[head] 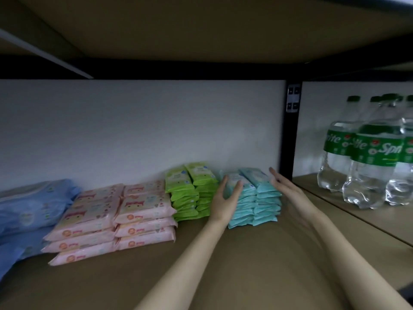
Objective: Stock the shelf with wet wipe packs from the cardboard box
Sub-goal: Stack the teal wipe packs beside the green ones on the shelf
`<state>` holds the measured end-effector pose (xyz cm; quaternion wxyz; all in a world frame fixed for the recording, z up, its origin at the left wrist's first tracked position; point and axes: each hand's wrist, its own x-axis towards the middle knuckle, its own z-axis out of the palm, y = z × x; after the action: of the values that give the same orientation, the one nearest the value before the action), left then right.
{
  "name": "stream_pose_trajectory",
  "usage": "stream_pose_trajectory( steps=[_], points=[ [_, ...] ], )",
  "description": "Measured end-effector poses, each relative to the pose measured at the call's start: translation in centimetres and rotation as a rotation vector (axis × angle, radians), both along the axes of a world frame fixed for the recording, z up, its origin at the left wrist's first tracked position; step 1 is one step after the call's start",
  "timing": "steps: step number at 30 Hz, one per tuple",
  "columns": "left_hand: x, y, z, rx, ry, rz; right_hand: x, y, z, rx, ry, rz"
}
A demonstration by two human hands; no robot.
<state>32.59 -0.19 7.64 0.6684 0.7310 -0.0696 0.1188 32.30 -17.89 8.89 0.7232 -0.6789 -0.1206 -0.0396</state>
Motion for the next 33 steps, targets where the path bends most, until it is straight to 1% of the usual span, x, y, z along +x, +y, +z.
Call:
stream_pose_trajectory(
  steps=[1, 2, 3, 4, 5, 6, 7, 8, 10, 12, 14, 15, 18, 20, 21, 24, 26, 30, 33],
  points=[
    [-0.6, 0.4, 0.2, 0.109, -0.054, 0.052, -0.7, -0.7, 0.3, -0.099, -0.06, -0.082],
    [-1.3, 0.9, 0.4, 0.277, -0.16, 0.149, -1.3, -1.5, 0.4, -0.241, -0.126, -0.18],
    [-2.0, 1.2, 0.6, 0.502, -0.289, 0.265, -1.7, -2.2, 0.4, -0.448, -0.195, -0.277],
    [-2.5, 1.5, 0.8, 0.739, -0.428, 0.376, -2.0, -2.7, 0.3, -0.711, -0.25, -0.364],
    [-2.8, 1.4, 0.8, 0.955, -0.559, 0.449, -2.0, -2.9, 0.1, -0.971, -0.284, -0.429],
    [-2.7, 1.1, 0.6, 1.136, -0.627, 0.461, -1.8, -2.8, -0.3, -1.181, -0.313, -0.466],
    [-2.8, 0.6, 0.6, 1.273, -0.647, 0.438, -1.5, -2.6, -0.7, -1.33, -0.354, -0.482],
    [-2.8, 0.2, 0.6, 1.375, -0.637, 0.41, -1.1, -2.3, -1.0, -1.429, -0.412, -0.485],
    [-2.4, -0.1, 0.7, 1.517, -0.582, 0.328, -0.4, -2.0, -1.6, -1.52, -0.538, -0.471],
    [-1.2, 0.1, 0.1, 1.515, -0.555, 0.286, 0.2, -1.9, -1.6, -1.54, -0.569, -0.432],
    [-0.7, 0.7, -0.1, 1.542, -0.556, 0.308, 0.9, -1.9, -1.6, -1.526, -0.548, -0.389],
    [-0.6, 0.9, -0.2, 1.525, -0.552, 0.302, 1.2, -1.9, -1.6, -1.505, -0.553, -0.382],
    [0.8, 1.1, -0.9, 1.428, -0.627, 0.275, 2.2, -2.0, -2.1, -1.431, -0.572, -0.385],
    [1.7, 1.5, -1.2, 1.391, -0.697, 0.308, 3.1, -1.8, -2.4, -1.407, -0.573, -0.384],
    [2.2, 1.6, -1.3, 1.382, -0.721, 0.322, 3.5, -1.6, -2.4, -1.395, -0.575, -0.386],
    [3.5, 1.8, -1.2, 1.431, -0.718, 0.342, 5.0, -1.0, -2.3, -1.352, -0.58, -0.38],
    [4.5, 2.0, -1.2, 1.427, -0.725, 0.371, 6.3, -0.4, -2.2, -1.351, -0.579, -0.367],
    [5.9, 2.2, -1.1, 1.48, -0.663, 0.432, 8.3, 0.5, -1.8, -1.4, -0.566, -0.346],
    [6.3, 2.1, -0.9, 1.525, -0.567, 0.408, 9.5, 0.8, -1.6, -1.407, -0.553, -0.341]
  ],
)
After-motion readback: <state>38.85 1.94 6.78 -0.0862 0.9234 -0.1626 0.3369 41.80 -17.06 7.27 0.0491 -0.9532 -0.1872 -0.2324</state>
